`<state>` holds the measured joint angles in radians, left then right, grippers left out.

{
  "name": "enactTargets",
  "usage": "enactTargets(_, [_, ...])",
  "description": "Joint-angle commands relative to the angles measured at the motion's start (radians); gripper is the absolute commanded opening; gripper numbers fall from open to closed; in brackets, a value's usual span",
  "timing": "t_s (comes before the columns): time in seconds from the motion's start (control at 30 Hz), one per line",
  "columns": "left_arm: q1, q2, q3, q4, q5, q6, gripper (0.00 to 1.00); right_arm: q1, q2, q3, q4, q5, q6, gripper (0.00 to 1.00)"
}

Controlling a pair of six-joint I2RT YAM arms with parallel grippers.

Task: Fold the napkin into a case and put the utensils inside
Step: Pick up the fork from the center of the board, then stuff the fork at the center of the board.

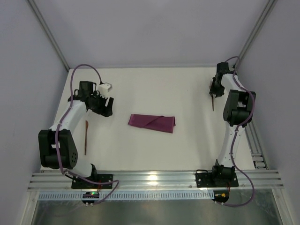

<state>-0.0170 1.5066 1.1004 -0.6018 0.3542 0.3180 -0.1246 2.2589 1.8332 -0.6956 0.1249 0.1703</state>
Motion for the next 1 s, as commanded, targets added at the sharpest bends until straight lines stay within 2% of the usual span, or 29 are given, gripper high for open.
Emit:
enactTargets(0.0, [0.009, 0.001, 0.009, -0.007, 0.042, 0.009, 0.73, 0.0, 0.018, 0.026, -0.044, -0.002, -0.015, 0.3])
enactTargets(0.03, [0.011, 0.001, 0.009, -0.007, 0.043, 0.01, 0.73, 0.0, 0.014, 0.018, -0.045, -0.017, -0.012, 0.22])
enactTargets(0.07, [0.011, 0.001, 0.007, -0.009, 0.045, 0.01, 0.73, 0.0, 0.008, 0.008, -0.033, -0.056, -0.008, 0.07])
enactTargets(0.1, [0.011, -0.006, 0.007, -0.01, 0.046, 0.012, 0.73, 0.0, 0.001, -0.005, -0.024, -0.076, 0.0, 0.04])
enactTargets(0.2, [0.011, -0.038, 0.012, -0.039, 0.051, 0.027, 0.73, 0.002, -0.07, -0.105, 0.036, -0.126, 0.023, 0.04])
enactTargets(0.33, [0.011, -0.106, 0.029, -0.125, 0.092, 0.079, 0.73, 0.008, -0.269, -0.282, 0.152, -0.142, 0.095, 0.04])
enactTargets(0.47, [0.009, -0.167, 0.065, -0.263, 0.147, 0.116, 0.72, 0.051, -0.577, -0.506, 0.304, -0.13, 0.188, 0.04])
enactTargets(0.5, [0.009, -0.181, 0.072, -0.289, 0.164, 0.14, 0.72, 0.066, -0.629, -0.603, 0.327, -0.13, 0.208, 0.04])
enactTargets(0.63, [0.009, -0.241, 0.104, -0.461, 0.172, 0.188, 0.72, 0.221, -0.887, -0.825, 0.448, 0.013, 0.328, 0.04])
enactTargets(0.67, [0.009, -0.261, 0.122, -0.489, 0.175, 0.193, 0.72, 0.296, -0.98, -0.866, 0.49, 0.034, 0.397, 0.04])
enactTargets(0.8, [0.009, -0.318, 0.151, -0.598, 0.196, 0.197, 0.72, 0.492, -1.163, -1.09, 0.628, 0.12, 0.588, 0.04])
enactTargets(0.97, [0.009, -0.384, 0.18, -0.699, 0.189, 0.188, 0.72, 0.721, -1.249, -1.177, 0.686, 0.292, 0.692, 0.04])
